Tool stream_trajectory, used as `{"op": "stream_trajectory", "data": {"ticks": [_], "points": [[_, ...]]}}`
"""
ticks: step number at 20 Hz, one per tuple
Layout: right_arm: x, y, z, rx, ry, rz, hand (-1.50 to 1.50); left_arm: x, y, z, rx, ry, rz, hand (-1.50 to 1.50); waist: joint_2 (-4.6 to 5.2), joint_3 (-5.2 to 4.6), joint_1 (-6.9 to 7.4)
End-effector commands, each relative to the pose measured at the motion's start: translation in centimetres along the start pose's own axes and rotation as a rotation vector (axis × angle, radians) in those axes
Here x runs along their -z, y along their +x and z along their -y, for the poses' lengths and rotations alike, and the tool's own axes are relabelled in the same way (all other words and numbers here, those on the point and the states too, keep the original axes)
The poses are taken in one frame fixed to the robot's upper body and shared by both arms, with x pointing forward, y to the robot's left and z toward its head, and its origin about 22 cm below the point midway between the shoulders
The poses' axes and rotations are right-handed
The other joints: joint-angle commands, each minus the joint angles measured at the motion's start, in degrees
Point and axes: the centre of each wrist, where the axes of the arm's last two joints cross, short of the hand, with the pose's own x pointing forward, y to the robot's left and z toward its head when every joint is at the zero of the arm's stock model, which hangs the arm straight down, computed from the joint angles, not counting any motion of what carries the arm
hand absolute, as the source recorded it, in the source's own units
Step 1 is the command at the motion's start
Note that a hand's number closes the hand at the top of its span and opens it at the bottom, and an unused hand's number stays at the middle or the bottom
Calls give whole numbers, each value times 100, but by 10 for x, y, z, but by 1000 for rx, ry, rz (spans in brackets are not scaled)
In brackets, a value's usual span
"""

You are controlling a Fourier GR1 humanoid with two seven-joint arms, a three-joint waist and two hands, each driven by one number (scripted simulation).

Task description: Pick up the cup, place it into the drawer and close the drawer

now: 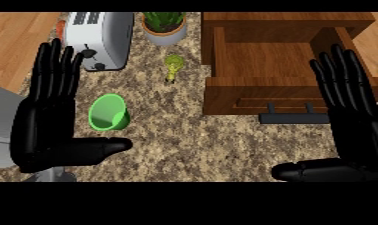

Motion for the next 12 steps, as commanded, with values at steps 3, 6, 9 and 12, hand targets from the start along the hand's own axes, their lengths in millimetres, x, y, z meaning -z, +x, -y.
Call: {"op": "stream_trajectory", "data": {"ticks": [3, 6, 9, 12], "points": [[-16, 7, 6, -1, 25, -2, -150, 11, -13, 11, -18, 15, -7, -150, -6, -1, -24], [16, -2, -5, 20, -5, 0, -150, 12, -23, 9, -25, 13, -4, -150, -2, -2, 1], [26, -9, 11, 18, 9, -4, -150, 24, -21, 18, -24, 7, -6, -150, 1, -1, -5], [1, 0, -9, 29, 3, 10, -150, 11, -14, -5, -15, 33, -32, -150, -8, -2, 0]]}}
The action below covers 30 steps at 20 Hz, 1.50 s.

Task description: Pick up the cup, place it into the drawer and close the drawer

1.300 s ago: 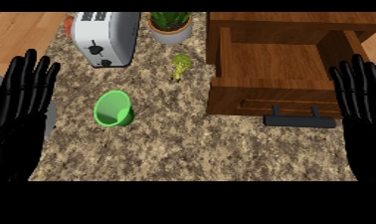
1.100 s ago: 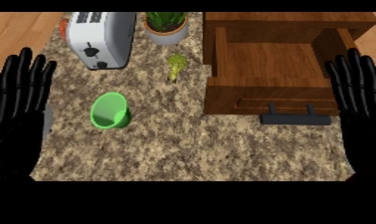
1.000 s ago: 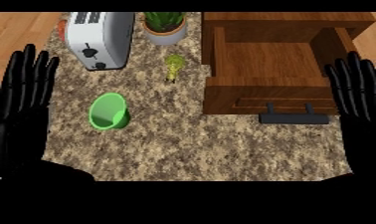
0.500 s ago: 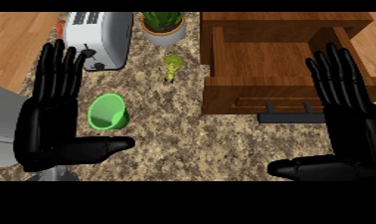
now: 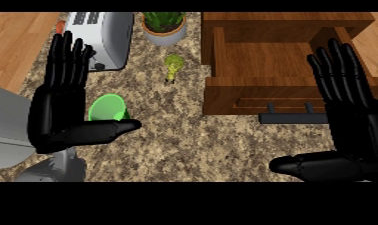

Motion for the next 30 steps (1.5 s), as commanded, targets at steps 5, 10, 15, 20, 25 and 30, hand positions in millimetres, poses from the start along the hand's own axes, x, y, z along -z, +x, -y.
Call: {"op": "stream_trajectory", "data": {"ticks": [5, 10, 15, 20, 25, 30], "points": [[12, -5, -25, -13, -1, 1, -150, -2, -17, -11, 11, 33, -42, -150, 1, -1, 14], [-3, 5, -2, -24, -7, 8, -150, -29, -14, -8, 20, 58, -85, -150, -4, 0, 10], [15, 9, 0, -14, -13, 10, -150, -32, -46, -37, 60, 95, -123, -150, 2, -2, 12], [-4, 10, 12, -23, -6, 6, -150, -24, -31, -54, 72, 111, -144, -150, -1, 0, 2], [-2, 1, 5, -6, 6, 4, -150, -39, -87, -43, 94, 161, -190, -150, 2, -1, -7], [5, 26, 1, 10, 11, 3, -150, -58, -110, -76, 95, 168, -207, -150, 1, -3, -4]]}}
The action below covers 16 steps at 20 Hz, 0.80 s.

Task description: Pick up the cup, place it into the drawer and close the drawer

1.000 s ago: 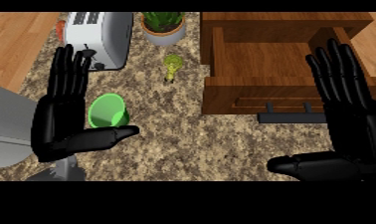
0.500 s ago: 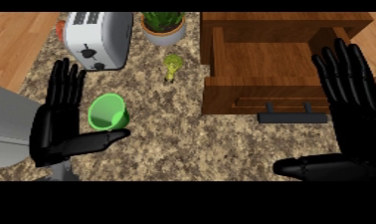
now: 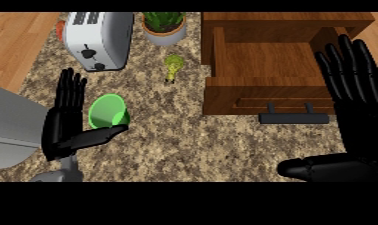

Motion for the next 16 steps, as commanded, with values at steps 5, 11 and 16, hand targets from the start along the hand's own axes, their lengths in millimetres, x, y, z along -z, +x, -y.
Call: {"op": "stream_trajectory", "data": {"ticks": [5, 11, 16], "points": [[-4, -3, 12, -18, 18, -27, -150, -27, -50, -26, 13, 6, -28, -150, 1, -1, -1], [13, -7, -8, 0, 5, -6, -150, -20, -70, -16, -7, 4, -61, -150, 1, -1, 7], [-3, 9, 5, 15, 9, 15, -150, -13, -72, -16, 10, 20, -45, -150, -2, 0, -1]]}}
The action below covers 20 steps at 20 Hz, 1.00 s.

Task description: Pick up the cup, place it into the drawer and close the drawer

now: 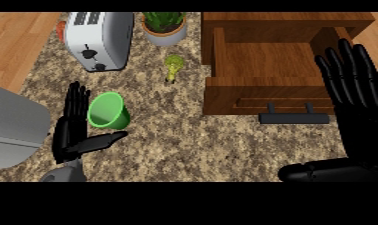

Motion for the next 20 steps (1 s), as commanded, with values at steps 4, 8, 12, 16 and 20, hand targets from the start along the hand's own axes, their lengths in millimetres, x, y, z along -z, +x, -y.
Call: {"op": "stream_trajectory", "data": {"ticks": [4, 8, 12, 16, 20], "points": [[-5, 1, 13, -12, 16, -8, -150, -13, -36, -11, -2, 28, -36, -150, 14, -17, -15], [-10, -5, 0, 0, 7, -2, -150, -4, -42, -17, 3, 35, -32, -150, 14, -18, -22], [0, -10, 14, 14, 17, -17, -150, 1, -47, -19, 1, 38, -46, -150, 15, -17, -10], [4, 6, 5, 0, 46, -15, -150, 3, -63, -26, -12, 24, -46, -150, 21, -20, -34], [5, -3, -8, -1, 8, 9, -150, -12, -71, -6, -11, 12, -26, -150, 15, -18, -12]]}}
